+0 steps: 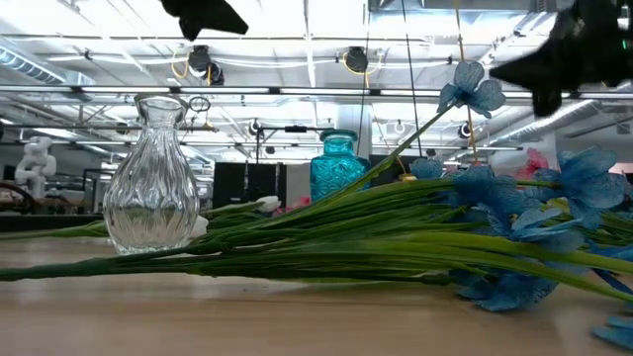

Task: Sort flowers into vase by color
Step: Put the top white tulip into the yellow vase

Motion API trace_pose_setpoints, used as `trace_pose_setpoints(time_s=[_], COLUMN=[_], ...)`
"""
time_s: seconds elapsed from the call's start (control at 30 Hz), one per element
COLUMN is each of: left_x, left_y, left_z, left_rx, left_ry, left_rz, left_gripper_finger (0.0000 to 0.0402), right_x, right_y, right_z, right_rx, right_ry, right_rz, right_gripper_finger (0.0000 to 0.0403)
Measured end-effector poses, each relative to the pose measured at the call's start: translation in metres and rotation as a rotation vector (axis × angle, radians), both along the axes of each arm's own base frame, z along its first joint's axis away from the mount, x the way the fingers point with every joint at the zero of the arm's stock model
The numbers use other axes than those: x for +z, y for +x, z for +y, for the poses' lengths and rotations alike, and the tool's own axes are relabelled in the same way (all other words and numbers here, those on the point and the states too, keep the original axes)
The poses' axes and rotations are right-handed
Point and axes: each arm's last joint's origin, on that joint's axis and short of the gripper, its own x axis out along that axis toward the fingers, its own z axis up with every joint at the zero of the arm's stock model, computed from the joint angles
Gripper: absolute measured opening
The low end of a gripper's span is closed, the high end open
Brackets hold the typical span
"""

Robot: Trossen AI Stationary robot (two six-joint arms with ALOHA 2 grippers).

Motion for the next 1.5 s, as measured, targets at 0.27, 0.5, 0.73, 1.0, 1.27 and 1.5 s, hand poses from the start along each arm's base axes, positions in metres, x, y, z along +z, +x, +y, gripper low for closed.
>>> trace_pose_setpoints(time_s=[0.27,0.5,0.73,1.0,1.27,1.5], left_x=[-0.014,-0.014,-0.022,-0.043,-0.056,-0.057], left_y=[0.002,0.002,0.009,0.026,0.029,0.028], left_z=[0.001,0.000,-0.002,-0.002,0.004,0.006], left_rx=[0.041,0.068,0.095,0.159,0.285,0.370], left_ry=[-0.016,-0.080,-0.138,-0.093,-0.052,-0.123], left_rz=[-0.016,-0.034,-0.005,0.087,0.157,0.132], left_gripper_finger=[0.0002,0.0002,0.0002,0.0002,0.0002,0.0002], right_x=[0.139,0.163,0.101,0.080,0.078,0.077], right_y=[-0.011,0.021,0.064,0.079,0.085,0.097], right_z=[-0.001,-0.001,0.000,0.003,0.003,0.002], right_rx=[-0.045,-0.023,-0.009,0.066,0.055,0.018], right_ry=[-0.122,-0.056,0.053,0.109,0.003,-0.078], right_rz=[0.045,0.200,0.407,0.388,0.420,0.421], right_gripper_finger=[0.0000,0.0000,0.0000,0.0000,0.0000,0.0000])
